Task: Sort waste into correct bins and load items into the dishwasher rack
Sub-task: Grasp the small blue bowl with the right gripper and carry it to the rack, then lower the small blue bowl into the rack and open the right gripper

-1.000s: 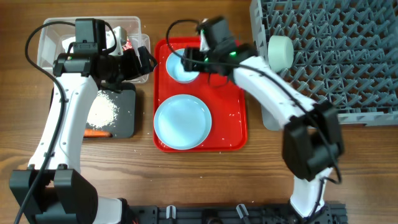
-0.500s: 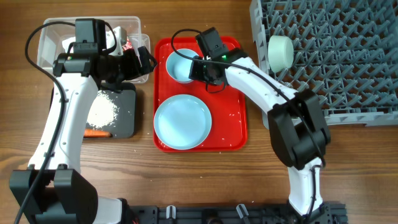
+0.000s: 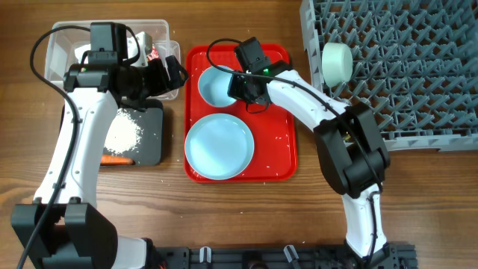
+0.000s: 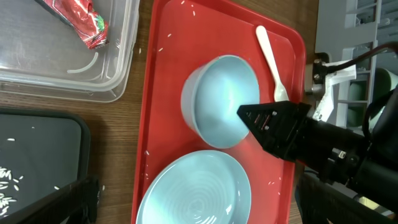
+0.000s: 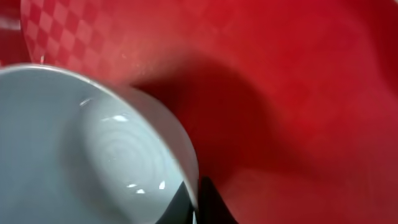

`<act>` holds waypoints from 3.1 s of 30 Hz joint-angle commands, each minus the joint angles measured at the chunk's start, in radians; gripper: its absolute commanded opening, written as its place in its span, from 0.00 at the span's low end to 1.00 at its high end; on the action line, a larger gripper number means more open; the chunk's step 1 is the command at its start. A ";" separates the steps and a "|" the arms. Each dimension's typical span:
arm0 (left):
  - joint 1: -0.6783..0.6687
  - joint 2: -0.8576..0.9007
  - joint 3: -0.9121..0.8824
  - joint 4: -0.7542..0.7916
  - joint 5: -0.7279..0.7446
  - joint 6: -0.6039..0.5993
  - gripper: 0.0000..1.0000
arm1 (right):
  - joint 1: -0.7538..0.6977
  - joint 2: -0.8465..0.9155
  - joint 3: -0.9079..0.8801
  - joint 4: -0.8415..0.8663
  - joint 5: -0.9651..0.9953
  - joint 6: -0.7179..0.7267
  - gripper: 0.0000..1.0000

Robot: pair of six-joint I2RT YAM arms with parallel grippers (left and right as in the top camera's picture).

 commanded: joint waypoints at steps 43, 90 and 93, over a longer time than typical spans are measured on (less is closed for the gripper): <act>0.001 0.006 0.003 0.002 -0.006 -0.002 1.00 | -0.508 -0.178 0.014 0.087 1.417 -1.152 0.04; 0.001 0.006 0.003 0.002 -0.006 -0.002 1.00 | -0.319 -0.259 -0.017 0.198 1.316 -1.007 1.00; 0.001 0.006 0.003 0.002 -0.006 -0.002 1.00 | -0.319 -0.339 -0.017 0.242 1.257 -1.006 1.00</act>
